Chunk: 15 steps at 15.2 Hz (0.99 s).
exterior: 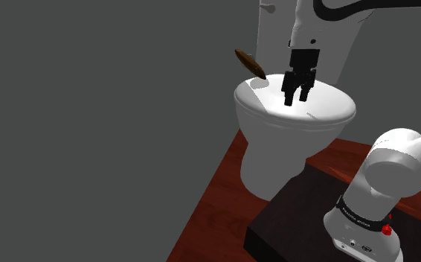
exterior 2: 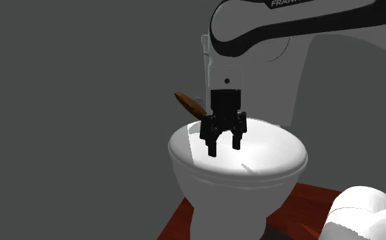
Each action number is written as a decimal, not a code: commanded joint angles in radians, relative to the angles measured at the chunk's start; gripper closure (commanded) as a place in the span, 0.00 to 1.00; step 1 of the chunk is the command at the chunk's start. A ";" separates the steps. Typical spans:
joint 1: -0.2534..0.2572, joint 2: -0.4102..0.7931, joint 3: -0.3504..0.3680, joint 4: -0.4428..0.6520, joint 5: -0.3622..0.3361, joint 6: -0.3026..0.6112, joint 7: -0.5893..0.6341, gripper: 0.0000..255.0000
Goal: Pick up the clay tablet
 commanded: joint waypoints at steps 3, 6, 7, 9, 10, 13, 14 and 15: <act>-0.012 0.048 0.023 0.017 -0.051 0.061 0.007 0.00; -0.035 0.120 0.057 0.047 -0.132 0.147 0.025 0.00; -0.043 0.145 0.069 0.059 -0.160 0.174 0.034 0.00; -0.061 0.195 0.092 0.085 -0.219 0.225 0.054 0.00; -0.070 0.220 0.103 0.100 -0.250 0.249 0.066 0.00; -0.101 0.295 0.138 0.148 -0.347 0.312 0.108 0.00; -0.111 0.320 0.150 0.167 -0.382 0.330 0.124 0.00; -0.121 0.346 0.161 0.186 -0.418 0.347 0.141 0.00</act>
